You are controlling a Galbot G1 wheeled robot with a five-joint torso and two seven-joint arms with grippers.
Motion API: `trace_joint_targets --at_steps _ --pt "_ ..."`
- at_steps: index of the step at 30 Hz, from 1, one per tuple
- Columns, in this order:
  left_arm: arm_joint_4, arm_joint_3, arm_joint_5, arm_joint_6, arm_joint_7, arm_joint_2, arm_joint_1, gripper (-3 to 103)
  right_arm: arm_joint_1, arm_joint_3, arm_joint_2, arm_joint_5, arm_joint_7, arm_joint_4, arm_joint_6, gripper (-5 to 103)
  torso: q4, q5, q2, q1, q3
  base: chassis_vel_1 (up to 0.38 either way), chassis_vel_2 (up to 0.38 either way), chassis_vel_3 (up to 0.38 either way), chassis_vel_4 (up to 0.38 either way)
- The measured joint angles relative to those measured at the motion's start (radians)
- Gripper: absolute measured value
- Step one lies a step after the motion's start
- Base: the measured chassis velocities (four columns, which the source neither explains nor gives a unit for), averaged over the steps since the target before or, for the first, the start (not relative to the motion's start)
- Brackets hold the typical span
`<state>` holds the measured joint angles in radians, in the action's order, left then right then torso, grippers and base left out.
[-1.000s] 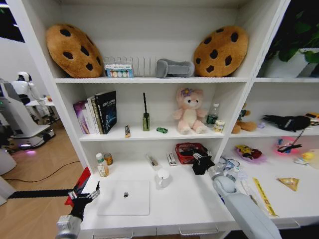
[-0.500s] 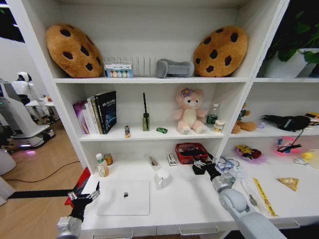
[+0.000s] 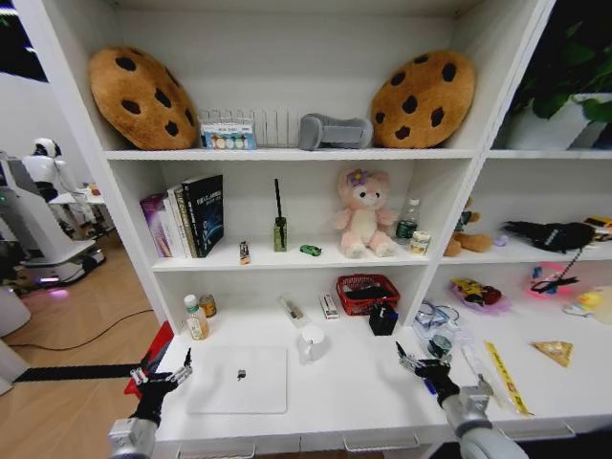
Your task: Organize the objects on the table.
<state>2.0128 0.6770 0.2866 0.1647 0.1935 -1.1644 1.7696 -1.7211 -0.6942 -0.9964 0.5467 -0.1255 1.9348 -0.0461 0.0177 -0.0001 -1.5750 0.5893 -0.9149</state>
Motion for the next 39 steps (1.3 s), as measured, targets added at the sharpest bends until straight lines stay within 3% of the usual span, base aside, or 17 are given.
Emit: trace_joint_targets --at_steps 5,13,24,29,39 --pt "-0.001 0.003 0.001 0.000 0.000 0.003 -0.002 100 0.025 -0.028 0.043 0.138 0.033 -0.018 -0.135 100 -0.0003 -0.0001 0.000 0.000 0.000 0.000 0.000 0.000 0.000" --pt "-0.004 0.008 0.004 0.000 0.001 0.004 0.000 100 0.085 -0.011 0.071 0.279 0.024 -0.100 -0.215 100 0.0001 0.0001 0.000 0.000 0.000 0.000 0.000 0.000 0.000" --pt "-0.008 0.002 0.004 -0.005 0.006 0.007 -0.003 100 0.201 0.052 0.116 0.331 0.039 -0.206 -0.258 103 -0.0002 0.0000 0.000 0.000 0.000 0.000 0.000 0.000 0.000" --pt "-0.008 0.003 0.004 -0.006 0.008 0.005 -0.001 100 0.282 0.120 0.136 0.333 0.033 -0.249 -0.273 95 -0.0002 0.0000 0.000 0.000 0.000 0.000 0.000 0.000 0.000" --pt "-0.011 0.004 0.005 -0.006 0.010 0.001 -0.008 100 0.304 0.142 0.149 0.315 0.041 -0.275 -0.274 90 -0.0002 -0.0001 0.000 0.000 0.000 0.000 0.000 0.000 0.000"
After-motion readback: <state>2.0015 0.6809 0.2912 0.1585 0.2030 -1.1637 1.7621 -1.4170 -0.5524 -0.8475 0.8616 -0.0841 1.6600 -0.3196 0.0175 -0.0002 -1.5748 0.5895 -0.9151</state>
